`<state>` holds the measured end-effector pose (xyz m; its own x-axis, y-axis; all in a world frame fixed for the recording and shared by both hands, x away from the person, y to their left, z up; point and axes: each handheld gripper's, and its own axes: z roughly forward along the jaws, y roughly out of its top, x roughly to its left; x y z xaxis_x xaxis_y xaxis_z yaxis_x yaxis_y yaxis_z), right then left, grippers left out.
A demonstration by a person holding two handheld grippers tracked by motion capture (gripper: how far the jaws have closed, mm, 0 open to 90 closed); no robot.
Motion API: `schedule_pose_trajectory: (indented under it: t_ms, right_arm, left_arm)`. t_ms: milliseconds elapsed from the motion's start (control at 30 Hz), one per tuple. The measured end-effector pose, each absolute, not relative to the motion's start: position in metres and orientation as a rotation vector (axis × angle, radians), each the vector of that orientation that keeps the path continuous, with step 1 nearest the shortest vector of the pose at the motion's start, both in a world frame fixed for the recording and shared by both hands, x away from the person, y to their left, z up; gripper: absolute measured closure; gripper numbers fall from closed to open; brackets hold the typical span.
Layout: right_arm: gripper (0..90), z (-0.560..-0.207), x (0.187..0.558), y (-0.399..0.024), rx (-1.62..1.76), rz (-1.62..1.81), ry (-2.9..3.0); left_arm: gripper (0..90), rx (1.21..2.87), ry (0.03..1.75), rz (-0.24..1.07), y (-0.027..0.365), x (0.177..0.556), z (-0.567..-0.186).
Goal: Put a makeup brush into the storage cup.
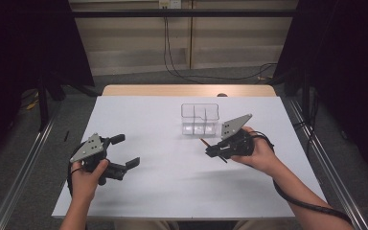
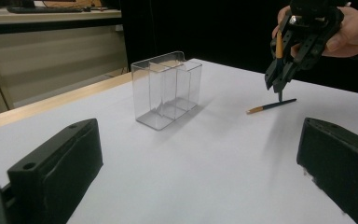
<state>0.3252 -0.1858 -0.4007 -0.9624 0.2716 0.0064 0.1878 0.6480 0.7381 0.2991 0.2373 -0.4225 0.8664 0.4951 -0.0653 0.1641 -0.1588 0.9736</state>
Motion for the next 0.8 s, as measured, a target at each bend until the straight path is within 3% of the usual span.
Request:
schedule_pose_trajectory:
  t_ms: [800]
  right_arm:
    - [83.4, -0.396, 0.333, -0.202, 0.629, 1.534, 2.497]
  left_arm:
    - [0.0, 1.701, 0.523, 0.317, 0.244, 0.297, -0.423]
